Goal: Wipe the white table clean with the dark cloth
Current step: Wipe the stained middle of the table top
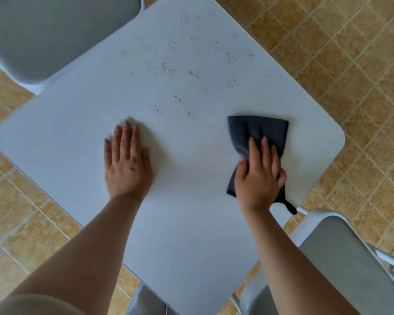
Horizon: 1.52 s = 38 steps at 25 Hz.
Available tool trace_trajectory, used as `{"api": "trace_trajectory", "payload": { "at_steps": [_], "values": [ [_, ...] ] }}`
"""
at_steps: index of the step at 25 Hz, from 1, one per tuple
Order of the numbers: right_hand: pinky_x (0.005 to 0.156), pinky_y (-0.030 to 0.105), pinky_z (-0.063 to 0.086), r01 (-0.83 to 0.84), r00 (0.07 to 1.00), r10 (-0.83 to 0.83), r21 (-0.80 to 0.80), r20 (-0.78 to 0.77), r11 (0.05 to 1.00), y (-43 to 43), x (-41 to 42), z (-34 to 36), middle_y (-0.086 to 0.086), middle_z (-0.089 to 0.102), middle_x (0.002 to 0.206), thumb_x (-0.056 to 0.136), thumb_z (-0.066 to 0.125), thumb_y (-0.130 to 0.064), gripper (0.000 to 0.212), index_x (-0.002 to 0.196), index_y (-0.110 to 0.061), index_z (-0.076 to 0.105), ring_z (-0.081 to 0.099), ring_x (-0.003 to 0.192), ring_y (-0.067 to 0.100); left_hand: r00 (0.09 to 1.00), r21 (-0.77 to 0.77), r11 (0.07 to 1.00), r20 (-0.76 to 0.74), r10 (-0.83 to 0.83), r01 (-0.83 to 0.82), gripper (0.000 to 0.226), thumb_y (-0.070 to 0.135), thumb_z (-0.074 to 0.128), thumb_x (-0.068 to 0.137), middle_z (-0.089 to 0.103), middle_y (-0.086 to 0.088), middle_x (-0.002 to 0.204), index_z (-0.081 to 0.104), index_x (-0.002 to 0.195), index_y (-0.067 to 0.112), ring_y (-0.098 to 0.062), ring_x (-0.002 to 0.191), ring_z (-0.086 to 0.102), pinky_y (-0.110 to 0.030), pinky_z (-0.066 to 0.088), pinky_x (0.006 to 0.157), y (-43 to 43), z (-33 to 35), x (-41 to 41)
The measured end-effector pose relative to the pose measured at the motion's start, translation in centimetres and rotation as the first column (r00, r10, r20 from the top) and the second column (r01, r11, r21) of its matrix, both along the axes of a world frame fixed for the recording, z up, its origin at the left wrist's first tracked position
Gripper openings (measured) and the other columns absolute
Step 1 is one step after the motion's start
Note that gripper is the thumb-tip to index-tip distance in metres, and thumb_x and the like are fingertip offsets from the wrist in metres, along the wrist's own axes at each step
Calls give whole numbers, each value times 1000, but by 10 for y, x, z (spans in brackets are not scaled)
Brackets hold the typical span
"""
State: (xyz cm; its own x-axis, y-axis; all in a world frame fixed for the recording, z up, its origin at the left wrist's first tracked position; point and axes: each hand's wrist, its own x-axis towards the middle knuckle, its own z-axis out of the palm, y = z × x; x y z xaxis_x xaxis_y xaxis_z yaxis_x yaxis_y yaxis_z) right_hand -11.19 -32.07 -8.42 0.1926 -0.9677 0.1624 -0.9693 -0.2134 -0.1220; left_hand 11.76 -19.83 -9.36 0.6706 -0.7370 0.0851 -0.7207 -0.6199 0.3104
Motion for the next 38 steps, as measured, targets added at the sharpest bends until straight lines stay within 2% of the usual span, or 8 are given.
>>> {"api": "trace_trajectory", "payload": {
  "at_steps": [4, 12, 16, 20, 24, 29, 33, 38],
  "values": [
    [99, 53, 39, 158, 985, -160, 34, 64, 987, -32, 60, -1, 3, 46, 152, 95, 45, -33, 45, 140, -29, 52, 43, 139, 28, 1000, -5, 1000, -1, -2, 2, 54, 26, 33, 101, 20, -8, 159, 25, 152, 8, -24, 147, 16, -42, 7, 121, 1, 0, -1],
    [102, 45, 37, -327, 941, 332, -72, 63, 942, 28, 106, 0, -4, 48, 151, 98, 48, -35, 41, 138, -33, 56, 45, 139, 20, 998, -34, 998, -2, -62, 62, 52, 29, 32, 100, 38, -12, 151, 39, 146, 5, -27, 141, 32, -40, 17, 119, 3, 6, 13],
    [101, 44, 37, -111, 994, 111, -48, -6, 993, 28, 65, -1, -5, 44, 154, 97, 48, -37, 44, 141, -34, 50, 42, 141, 19, 997, 7, 997, 22, -73, 73, 54, 29, 29, 101, 30, -12, 156, 30, 149, 4, -24, 145, 24, -40, 11, 120, 9, 5, 51],
    [96, 49, 41, 46, 998, -45, -33, 45, 998, 1, 118, -5, 2, 47, 152, 97, 48, -33, 43, 139, -30, 53, 45, 138, 26, 999, 53, 998, -1, -38, 38, 56, 29, 28, 101, 19, -9, 160, 20, 152, 6, -20, 148, 14, -41, 6, 121, 10, 0, 55],
    [98, 48, 38, -164, 982, 168, -56, 90, 985, 12, 173, -4, 2, 50, 149, 93, 52, -33, 43, 135, -30, 57, 47, 137, 26, 999, 55, 998, -3, -40, 41, 56, 29, 25, 102, 19, -8, 160, 19, 153, 7, -19, 148, 14, -40, 6, 121, 12, 1, 56],
    [102, 45, 38, -384, 922, 386, -62, 29, 921, 50, 124, 1, -4, 46, 152, 97, 49, -33, 41, 138, -33, 55, 44, 140, 21, 999, 36, 999, -7, -41, 41, 55, 28, 26, 102, 22, -8, 159, 21, 152, 6, -20, 147, 17, -40, 8, 121, 11, 1, 56],
    [98, 44, 39, -214, 976, 212, -51, -52, 975, 22, 88, 1, -4, 47, 151, 96, 50, -33, 43, 138, -33, 54, 45, 139, 21, 1000, 8, 1000, 4, -5, 5, 54, 25, 30, 99, 31, -10, 155, 32, 148, 4, -23, 145, 24, -42, 14, 120, 6, 3, 55],
    [100, 52, 38, 11, 997, -15, 56, 73, 998, -41, 146, 5, 4, 46, 152, 92, 47, -31, 47, 139, -27, 54, 42, 140, 27, 998, -40, 999, -64, -13, 10, 54, 26, 25, 99, 30, -11, 156, 30, 149, 4, -25, 145, 23, -41, 11, 120, -39, 14, 50]
  ]
}}
